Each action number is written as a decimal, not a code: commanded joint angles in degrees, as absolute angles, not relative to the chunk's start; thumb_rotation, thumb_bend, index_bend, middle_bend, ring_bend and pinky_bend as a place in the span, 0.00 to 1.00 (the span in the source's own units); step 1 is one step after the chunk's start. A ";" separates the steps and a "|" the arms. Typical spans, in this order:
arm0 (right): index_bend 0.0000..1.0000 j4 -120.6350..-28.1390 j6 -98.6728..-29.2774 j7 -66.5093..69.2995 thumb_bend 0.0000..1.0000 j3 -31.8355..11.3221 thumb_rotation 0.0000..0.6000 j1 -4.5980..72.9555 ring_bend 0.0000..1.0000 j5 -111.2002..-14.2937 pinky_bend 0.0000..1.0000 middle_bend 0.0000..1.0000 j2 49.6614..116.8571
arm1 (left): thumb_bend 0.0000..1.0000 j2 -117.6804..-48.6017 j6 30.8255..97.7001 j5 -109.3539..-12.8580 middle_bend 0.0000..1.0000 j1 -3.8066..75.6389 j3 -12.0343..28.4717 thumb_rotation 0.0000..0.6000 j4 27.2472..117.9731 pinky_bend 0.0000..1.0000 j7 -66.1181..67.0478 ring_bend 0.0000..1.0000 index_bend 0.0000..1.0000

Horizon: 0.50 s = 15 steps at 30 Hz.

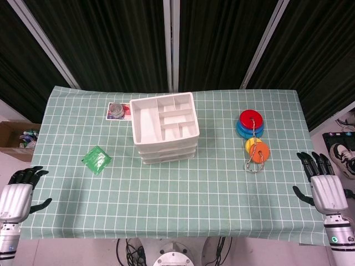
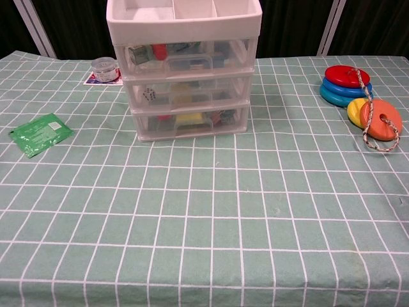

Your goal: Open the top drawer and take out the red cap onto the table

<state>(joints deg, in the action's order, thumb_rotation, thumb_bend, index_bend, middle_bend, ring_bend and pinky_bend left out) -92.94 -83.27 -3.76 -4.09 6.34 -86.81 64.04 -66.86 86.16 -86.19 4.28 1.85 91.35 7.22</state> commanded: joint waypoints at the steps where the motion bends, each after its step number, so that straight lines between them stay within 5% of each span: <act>1: 0.00 -92.85 -83.27 -3.43 0.18 -4.13 1.00 6.40 0.00 -86.79 0.00 0.08 64.09 | 0.05 -66.78 85.77 -85.68 0.19 4.40 1.96 1.00 91.49 0.21 7.23 0.19 0.27; 9: 0.00 -93.02 -82.70 -0.17 0.18 -3.72 1.00 7.42 0.00 -88.91 0.00 0.10 64.19 | 0.05 -66.60 86.76 -86.35 0.20 4.13 1.91 1.00 92.29 0.21 7.95 0.19 0.27; 15: 0.00 -94.65 -77.37 8.85 0.18 -3.40 1.00 12.63 0.02 -93.12 0.07 0.22 67.02 | 0.05 -66.44 87.74 -87.19 0.20 3.56 1.46 1.00 93.10 0.20 8.21 0.19 0.27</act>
<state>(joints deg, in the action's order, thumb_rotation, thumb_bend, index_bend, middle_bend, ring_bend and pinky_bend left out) -93.74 -80.20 5.13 -3.59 10.03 -91.28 65.47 -66.47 87.69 -87.13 3.61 1.51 93.04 8.20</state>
